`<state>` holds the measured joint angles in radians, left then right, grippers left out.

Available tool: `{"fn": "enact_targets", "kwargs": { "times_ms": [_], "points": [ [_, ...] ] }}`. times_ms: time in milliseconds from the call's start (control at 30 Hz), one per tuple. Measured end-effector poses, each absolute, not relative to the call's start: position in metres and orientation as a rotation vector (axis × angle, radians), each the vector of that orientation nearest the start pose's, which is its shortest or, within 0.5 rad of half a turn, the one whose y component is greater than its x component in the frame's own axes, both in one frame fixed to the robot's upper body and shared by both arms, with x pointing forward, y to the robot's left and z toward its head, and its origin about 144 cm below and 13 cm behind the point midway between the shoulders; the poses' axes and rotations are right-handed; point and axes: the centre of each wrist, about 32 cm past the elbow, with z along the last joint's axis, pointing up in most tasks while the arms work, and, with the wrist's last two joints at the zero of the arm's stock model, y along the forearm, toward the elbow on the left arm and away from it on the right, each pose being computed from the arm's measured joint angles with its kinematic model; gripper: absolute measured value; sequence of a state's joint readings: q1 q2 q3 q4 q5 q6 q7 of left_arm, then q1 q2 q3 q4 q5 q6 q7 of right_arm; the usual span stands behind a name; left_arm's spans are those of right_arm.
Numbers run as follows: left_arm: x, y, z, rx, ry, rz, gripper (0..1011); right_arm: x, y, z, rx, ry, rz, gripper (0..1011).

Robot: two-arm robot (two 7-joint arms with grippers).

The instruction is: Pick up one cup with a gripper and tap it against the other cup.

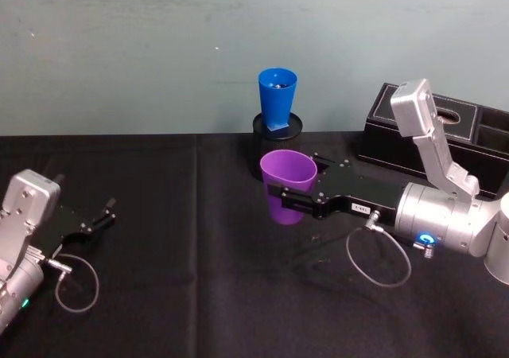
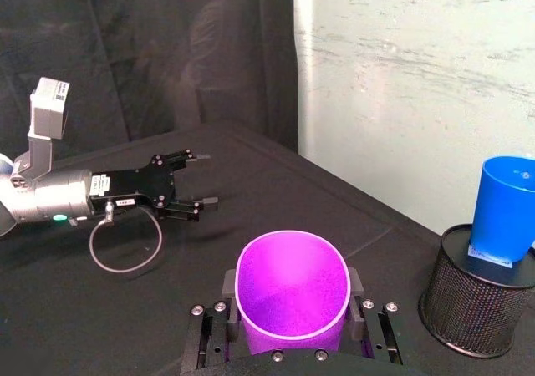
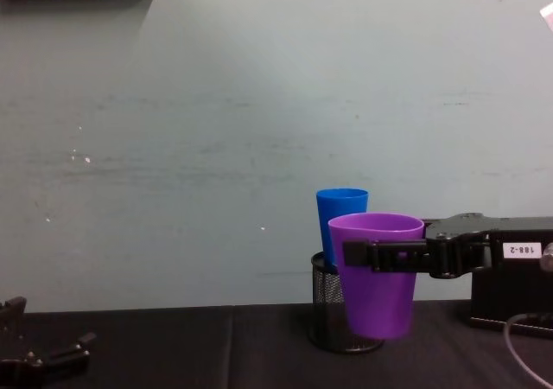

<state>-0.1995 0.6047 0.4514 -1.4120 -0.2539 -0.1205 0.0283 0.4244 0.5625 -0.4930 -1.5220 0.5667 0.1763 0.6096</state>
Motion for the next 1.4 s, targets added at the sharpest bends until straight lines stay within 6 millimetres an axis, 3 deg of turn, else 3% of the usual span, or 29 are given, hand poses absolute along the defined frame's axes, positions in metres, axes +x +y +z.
{"fn": "enact_targets", "kwargs": {
  "times_ms": [867, 1400],
  "points": [
    [0.489, 0.310, 1.140, 0.305, -0.285, 1.248, 1000, 0.538, -0.263, 1.239, -0.139, -0.002, -0.591, 715],
    [0.489, 0.310, 1.140, 0.304, -0.285, 1.248, 1000, 0.542, -0.264, 1.190, -0.147, -0.003, -0.680, 715]
  ]
}}
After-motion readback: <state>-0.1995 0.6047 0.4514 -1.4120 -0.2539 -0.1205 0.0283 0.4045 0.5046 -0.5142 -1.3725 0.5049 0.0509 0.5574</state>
